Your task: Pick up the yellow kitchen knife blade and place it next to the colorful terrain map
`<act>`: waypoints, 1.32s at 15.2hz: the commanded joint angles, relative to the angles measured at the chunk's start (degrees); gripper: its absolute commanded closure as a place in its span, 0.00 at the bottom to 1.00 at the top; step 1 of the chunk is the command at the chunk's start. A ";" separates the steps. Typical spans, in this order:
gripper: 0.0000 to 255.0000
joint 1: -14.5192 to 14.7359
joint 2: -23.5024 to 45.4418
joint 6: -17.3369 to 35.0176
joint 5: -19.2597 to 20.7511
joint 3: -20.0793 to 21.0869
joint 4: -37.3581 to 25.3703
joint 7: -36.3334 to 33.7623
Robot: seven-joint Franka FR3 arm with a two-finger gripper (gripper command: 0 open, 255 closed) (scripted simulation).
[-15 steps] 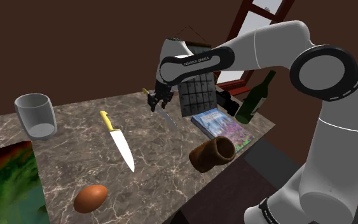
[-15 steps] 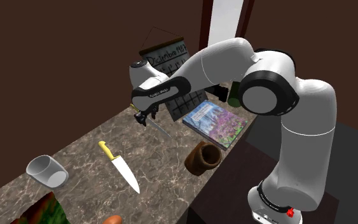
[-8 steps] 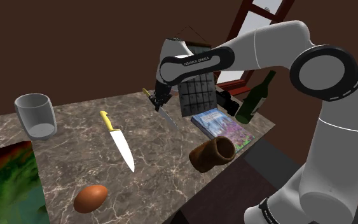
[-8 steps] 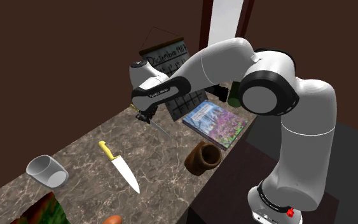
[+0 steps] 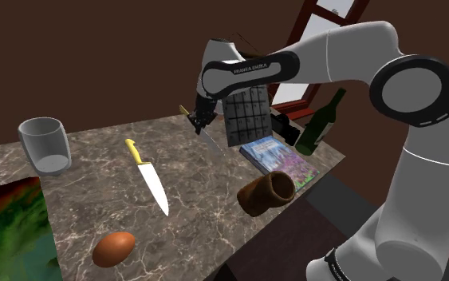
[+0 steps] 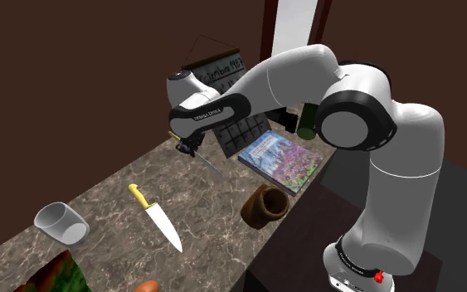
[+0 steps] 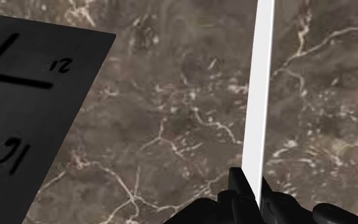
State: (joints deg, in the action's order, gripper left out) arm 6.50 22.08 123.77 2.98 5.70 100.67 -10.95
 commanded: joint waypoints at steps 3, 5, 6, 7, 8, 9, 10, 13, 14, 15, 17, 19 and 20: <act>1.00 -0.09 -1.47 -2.61 -0.22 0.08 -1.14 0.19; 1.00 -0.10 -2.05 -3.94 -0.30 0.11 -1.89 0.25; 1.00 -0.11 -2.32 -4.60 -0.34 0.13 -2.28 0.28; 1.00 -0.12 -2.58 -5.28 -0.38 0.14 -2.69 0.31; 1.00 -0.12 -2.84 -5.95 -0.42 0.16 -3.12 0.34; 1.00 -0.13 -3.08 -6.63 -0.46 0.17 -3.55 0.37; 1.00 -0.13 -3.31 -7.31 -0.49 0.18 -4.01 0.39; 1.00 -0.14 -3.94 -9.38 -0.59 0.22 -5.45 0.47; 1.00 -0.14 -4.13 -10.08 -0.62 0.23 -5.96 0.49; 1.00 -0.14 -4.31 -10.78 -0.64 0.24 -6.49 0.51; 1.00 -0.14 -4.63 -12.20 -0.70 0.26 -7.59 0.55; 1.00 0.56 -5.57 -12.08 -0.65 0.65 -6.50 -0.57; 1.00 1.26 -6.42 -11.73 -0.60 1.05 -5.30 -1.71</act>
State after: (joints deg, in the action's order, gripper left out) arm 7.21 16.35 111.89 2.34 6.43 94.51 -11.77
